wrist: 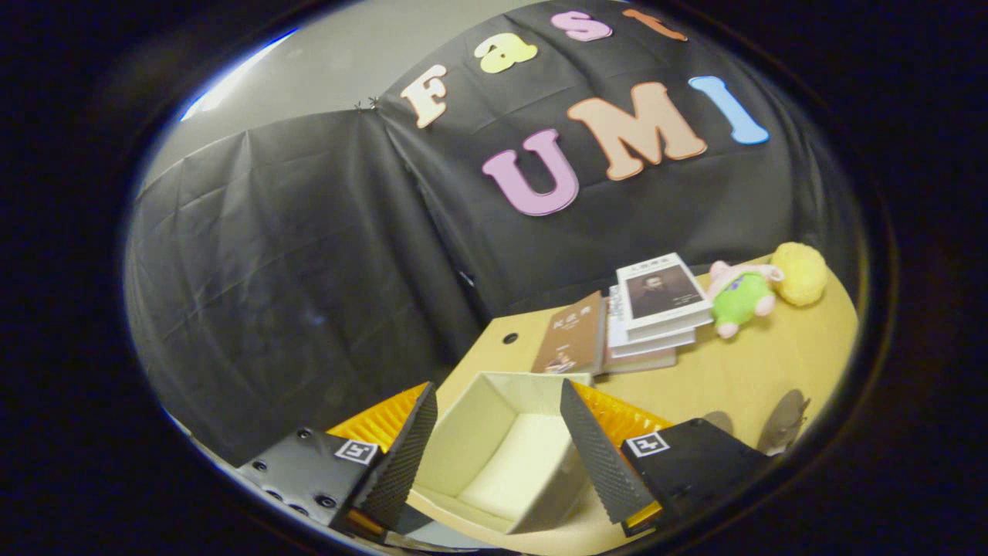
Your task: Open the storage box then place both shoes into the box .Put the left shoe in first, then the right shoe, with the right side of both shoes facing outward in a uniform manner.
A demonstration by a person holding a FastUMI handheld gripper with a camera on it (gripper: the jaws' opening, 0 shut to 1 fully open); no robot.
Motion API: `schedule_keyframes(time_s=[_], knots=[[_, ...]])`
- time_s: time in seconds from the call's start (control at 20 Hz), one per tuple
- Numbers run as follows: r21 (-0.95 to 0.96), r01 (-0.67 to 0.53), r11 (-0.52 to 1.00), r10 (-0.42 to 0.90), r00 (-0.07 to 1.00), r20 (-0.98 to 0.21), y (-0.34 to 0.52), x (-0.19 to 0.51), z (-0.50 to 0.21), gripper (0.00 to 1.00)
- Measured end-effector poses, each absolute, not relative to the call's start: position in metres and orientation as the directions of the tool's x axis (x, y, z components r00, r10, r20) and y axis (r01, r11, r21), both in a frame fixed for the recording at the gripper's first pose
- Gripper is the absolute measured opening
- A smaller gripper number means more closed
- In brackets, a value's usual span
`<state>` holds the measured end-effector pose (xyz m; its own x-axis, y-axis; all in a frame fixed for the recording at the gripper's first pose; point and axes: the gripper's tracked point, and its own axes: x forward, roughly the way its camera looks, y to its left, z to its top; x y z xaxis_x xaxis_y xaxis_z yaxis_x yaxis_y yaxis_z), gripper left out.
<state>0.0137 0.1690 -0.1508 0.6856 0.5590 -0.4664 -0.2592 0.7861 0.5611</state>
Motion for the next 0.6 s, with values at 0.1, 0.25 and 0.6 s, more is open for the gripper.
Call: schedule_keyframes(time_s=[0.1, 0.25, 0.6], knots=[[0.519, -0.234, 0.822, 0.510, 0.707, -0.490, 0.136, 0.013, -0.160, 1.00], [0.450, -0.206, 0.869, 0.444, 0.725, -0.527, 0.090, 0.010, -0.175, 1.00], [0.274, -0.188, 0.943, 0.325, 0.697, -0.640, 0.022, -0.009, -0.233, 1.00]])
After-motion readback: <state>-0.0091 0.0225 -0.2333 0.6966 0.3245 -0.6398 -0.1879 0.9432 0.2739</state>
